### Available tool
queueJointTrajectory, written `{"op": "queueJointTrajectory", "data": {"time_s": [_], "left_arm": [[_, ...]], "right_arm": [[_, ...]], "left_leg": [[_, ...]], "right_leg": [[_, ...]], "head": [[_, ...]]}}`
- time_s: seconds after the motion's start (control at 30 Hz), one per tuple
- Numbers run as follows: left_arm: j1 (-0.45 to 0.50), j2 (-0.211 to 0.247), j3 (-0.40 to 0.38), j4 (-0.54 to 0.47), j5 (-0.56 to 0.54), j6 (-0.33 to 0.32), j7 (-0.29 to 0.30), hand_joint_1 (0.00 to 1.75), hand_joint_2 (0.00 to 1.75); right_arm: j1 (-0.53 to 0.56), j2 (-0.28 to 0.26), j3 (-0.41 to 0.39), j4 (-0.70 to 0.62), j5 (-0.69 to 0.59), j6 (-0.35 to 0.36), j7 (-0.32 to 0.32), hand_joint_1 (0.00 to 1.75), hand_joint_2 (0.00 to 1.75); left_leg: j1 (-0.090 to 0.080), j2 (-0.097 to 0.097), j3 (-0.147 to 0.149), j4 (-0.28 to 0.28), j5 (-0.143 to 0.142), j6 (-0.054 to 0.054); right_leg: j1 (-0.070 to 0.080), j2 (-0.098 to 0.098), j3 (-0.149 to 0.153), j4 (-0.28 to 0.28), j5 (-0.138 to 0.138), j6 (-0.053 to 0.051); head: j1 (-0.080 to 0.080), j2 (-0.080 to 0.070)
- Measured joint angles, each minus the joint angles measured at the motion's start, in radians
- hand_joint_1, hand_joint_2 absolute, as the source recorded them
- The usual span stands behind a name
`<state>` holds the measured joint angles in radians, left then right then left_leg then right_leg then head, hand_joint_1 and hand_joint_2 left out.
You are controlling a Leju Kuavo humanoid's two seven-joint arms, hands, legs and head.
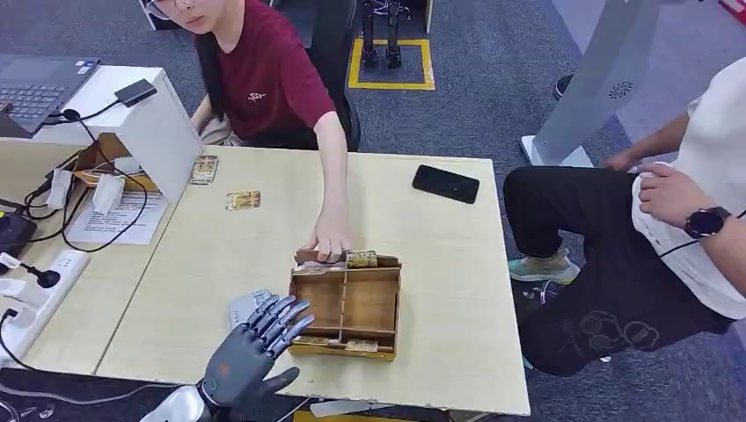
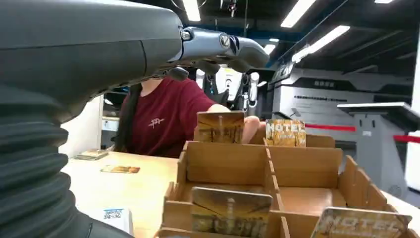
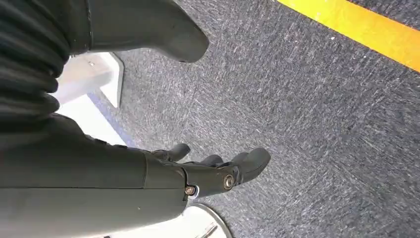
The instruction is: Pass the card to the sensor for recognition and then transmit it.
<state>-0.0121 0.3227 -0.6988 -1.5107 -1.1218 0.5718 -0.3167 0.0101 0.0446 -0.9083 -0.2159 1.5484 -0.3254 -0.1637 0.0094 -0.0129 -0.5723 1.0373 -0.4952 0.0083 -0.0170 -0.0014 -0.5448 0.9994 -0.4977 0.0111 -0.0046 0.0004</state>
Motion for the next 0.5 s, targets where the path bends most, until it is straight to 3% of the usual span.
{"op": "queueJointTrajectory", "data": {"time_s": [0.5], "left_arm": [[-0.049,-0.037,-0.041,0.105,-0.040,0.011,0.047,0.00,1.75]], "right_arm": [[0.001,0.000,0.021,0.001,0.000,-0.001,-0.003,0.00,1.75]], "left_leg": [[0.000,0.000,0.000,0.000,0.000,0.000]], "right_leg": [[0.000,0.000,0.000,0.000,0.000,0.000]], "head": [[0.000,0.000]]}}
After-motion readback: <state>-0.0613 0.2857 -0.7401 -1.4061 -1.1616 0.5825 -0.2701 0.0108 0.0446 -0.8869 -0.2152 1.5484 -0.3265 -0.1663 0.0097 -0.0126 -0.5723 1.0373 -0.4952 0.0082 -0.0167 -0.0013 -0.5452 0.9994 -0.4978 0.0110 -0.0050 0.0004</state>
